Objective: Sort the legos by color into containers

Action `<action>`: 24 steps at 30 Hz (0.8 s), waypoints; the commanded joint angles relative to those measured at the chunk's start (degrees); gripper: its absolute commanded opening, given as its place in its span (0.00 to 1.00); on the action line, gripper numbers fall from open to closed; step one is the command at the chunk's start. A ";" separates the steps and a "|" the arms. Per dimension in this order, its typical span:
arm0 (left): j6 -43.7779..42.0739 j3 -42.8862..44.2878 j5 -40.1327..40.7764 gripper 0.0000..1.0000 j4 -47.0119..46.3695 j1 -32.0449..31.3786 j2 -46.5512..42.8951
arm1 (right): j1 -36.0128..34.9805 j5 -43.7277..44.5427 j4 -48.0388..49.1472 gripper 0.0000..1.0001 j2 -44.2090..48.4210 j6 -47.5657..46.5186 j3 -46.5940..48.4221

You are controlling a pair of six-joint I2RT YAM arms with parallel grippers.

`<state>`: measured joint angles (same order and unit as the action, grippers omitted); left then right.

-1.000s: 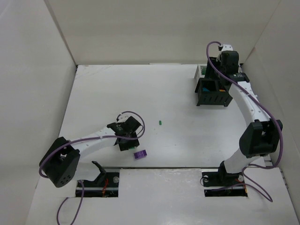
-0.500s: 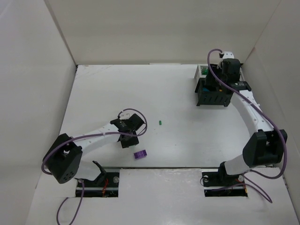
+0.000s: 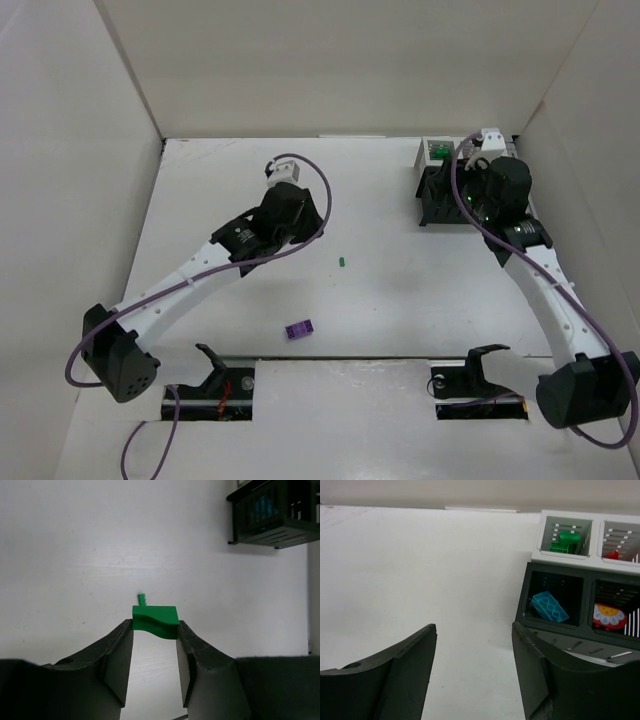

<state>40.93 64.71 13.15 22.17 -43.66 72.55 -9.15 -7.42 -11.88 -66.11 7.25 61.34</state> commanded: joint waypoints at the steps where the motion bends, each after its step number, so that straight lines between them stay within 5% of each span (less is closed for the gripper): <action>1: -6.82 3.06 -3.29 0.26 -5.99 1.38 -0.57 | -1.14 -1.11 6.69 0.67 4.75 -0.92 -2.62; 18: -17.55 12.37 -29.83 0.26 -15.84 5.78 2.24 | -3.42 -9.36 12.76 0.70 12.67 -4.34 -9.57; 24: -18.78 13.60 -31.25 0.26 -15.85 6.48 2.77 | -3.42 -10.77 14.60 0.71 15.30 -4.87 -11.51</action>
<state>24.03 75.35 -14.87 9.15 -37.26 75.37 -12.01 -15.84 -2.24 -52.42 3.79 50.22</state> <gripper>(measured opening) 0.330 0.705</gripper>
